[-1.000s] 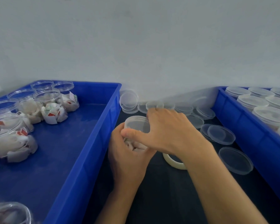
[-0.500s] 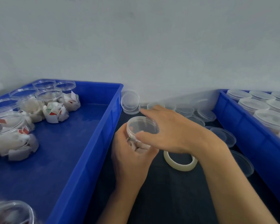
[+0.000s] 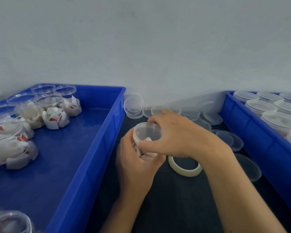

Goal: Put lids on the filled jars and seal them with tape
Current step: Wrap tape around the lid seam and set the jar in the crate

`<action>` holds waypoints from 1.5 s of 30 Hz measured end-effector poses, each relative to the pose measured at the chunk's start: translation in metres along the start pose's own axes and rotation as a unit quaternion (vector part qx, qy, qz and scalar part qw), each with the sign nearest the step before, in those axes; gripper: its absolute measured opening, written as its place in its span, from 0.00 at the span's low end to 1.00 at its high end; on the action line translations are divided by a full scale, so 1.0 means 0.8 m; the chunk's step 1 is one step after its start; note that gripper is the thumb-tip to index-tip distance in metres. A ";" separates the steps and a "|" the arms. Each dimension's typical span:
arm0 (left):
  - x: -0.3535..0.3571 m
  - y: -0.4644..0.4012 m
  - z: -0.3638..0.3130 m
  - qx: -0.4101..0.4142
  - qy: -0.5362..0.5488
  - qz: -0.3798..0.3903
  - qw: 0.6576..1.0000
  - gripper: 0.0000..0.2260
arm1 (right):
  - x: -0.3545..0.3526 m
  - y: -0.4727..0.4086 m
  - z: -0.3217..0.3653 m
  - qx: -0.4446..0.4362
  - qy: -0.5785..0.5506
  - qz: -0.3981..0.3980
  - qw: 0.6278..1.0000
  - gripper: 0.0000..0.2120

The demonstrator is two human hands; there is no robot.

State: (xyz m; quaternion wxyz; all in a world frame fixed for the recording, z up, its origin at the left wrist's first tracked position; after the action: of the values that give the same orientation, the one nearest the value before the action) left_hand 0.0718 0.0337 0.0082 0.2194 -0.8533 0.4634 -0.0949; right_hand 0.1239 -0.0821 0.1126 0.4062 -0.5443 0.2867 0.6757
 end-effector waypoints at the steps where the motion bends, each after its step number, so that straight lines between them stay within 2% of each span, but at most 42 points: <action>1: 0.002 0.002 0.000 0.002 -0.002 0.017 1.000 0.31 | 0.002 -0.001 0.000 0.019 0.002 -0.013 1.000 0.30; 4: 0.007 0.006 -0.001 0.001 -0.008 0.031 0.999 0.28 | 0.004 -0.001 -0.001 0.032 0.018 -0.028 0.999 0.30; 8: 0.003 0.000 0.003 -0.008 0.012 -0.003 1.000 0.32 | 0.003 0.000 -0.004 -0.005 0.023 0.005 1.000 0.36; 13: 0.003 0.003 0.002 -0.009 0.013 0.008 1.000 0.33 | 0.001 -0.004 -0.007 0.009 -0.001 0.001 1.000 0.36; 22: 0.009 0.008 0.005 -0.022 -0.002 0.009 1.000 0.32 | 0.005 -0.008 -0.011 0.011 0.003 -0.069 0.998 0.35; 26: 0.009 0.005 0.007 -0.024 -0.018 -0.008 1.000 0.29 | 0.013 -0.013 -0.013 0.014 -0.042 -0.059 0.997 0.37; 29: 0.006 0.002 0.011 -0.043 -0.013 -0.022 0.999 0.33 | 0.016 -0.019 -0.029 0.023 -0.114 -0.011 0.993 0.39; 31: 0.005 -0.001 0.017 -0.055 -0.003 -0.020 0.998 0.37 | 0.015 -0.020 -0.046 0.055 -0.113 -0.008 0.992 0.36; 35: 0.005 -0.007 0.028 -0.080 0.022 0.025 0.996 0.45 | 0.015 -0.011 -0.072 0.094 -0.001 -0.033 0.995 0.16; 37: 0.006 -0.009 0.028 -0.091 0.025 0.044 0.995 0.49 | 0.024 -0.002 -0.079 0.100 0.033 -0.035 0.994 0.11; 39: 0.006 -0.007 0.025 -0.100 0.035 0.053 0.993 0.53 | 0.043 0.010 -0.082 0.107 0.054 -0.003 0.993 0.14; 42: 0.003 -0.003 0.024 -0.083 -0.009 0.047 0.995 0.56 | 0.079 0.032 -0.078 0.108 0.100 0.052 0.988 0.27; 45: -0.004 0.002 0.015 -0.041 -0.058 -0.005 0.997 0.53 | 0.096 0.045 -0.076 0.093 0.069 0.035 0.993 0.26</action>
State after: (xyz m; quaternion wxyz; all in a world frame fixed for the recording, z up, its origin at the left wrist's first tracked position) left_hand 0.0734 0.0390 -0.0026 0.2103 -0.8678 0.4494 -0.0276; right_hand 0.1173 -0.1324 0.0213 0.4098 -0.5395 0.3945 0.6208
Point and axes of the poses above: each hand's wrist, its own y-axis away from the middle knuckle, its own x-axis out of the palm, z = x × y, the point moved 3 cm from there along -y, towards the middle knuckle, and after that the axes turned 5 degrees about y, right-handed, at the moved point
